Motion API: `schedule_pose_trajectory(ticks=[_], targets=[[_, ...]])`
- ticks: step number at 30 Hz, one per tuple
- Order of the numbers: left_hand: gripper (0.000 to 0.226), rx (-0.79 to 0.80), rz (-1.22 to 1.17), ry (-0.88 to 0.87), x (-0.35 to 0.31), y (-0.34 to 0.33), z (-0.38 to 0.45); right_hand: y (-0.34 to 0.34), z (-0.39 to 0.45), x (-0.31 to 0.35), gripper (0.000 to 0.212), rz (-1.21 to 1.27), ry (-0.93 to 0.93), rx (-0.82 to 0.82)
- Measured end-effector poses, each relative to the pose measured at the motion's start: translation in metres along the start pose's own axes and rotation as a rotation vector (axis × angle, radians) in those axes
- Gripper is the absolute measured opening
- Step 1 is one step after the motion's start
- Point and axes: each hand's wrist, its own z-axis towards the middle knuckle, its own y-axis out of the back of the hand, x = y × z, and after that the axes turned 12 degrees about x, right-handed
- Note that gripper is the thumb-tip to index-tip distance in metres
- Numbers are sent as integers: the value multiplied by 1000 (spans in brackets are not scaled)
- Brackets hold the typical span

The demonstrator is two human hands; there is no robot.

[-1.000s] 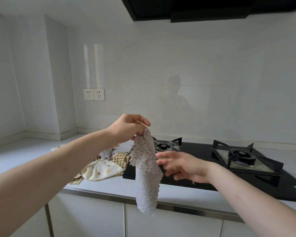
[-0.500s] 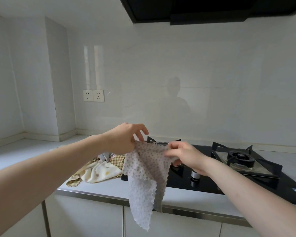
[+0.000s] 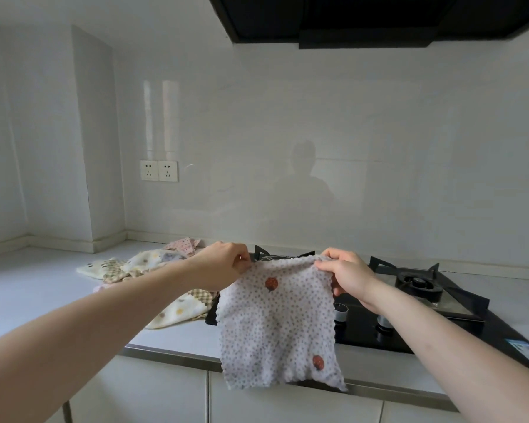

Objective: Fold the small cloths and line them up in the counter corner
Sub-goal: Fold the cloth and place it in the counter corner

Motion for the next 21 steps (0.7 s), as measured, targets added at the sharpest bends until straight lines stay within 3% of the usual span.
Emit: schedule_pose_trajectory(ticks=[6,11,15,21], targets=[[10,-12,96,-15,12,-12,15,7,11,-34,17,-91,-181,-76],[14,-88,87,61,14,-27,34,4,25,-48,15,-353,-197,-174],[26,-191,-25,113,13,-36,50,4,41,-52,12,-321,-150,-290],[21,-289,-101,138,17,-49,63,7,57,-62,16,-239,-118,-333]])
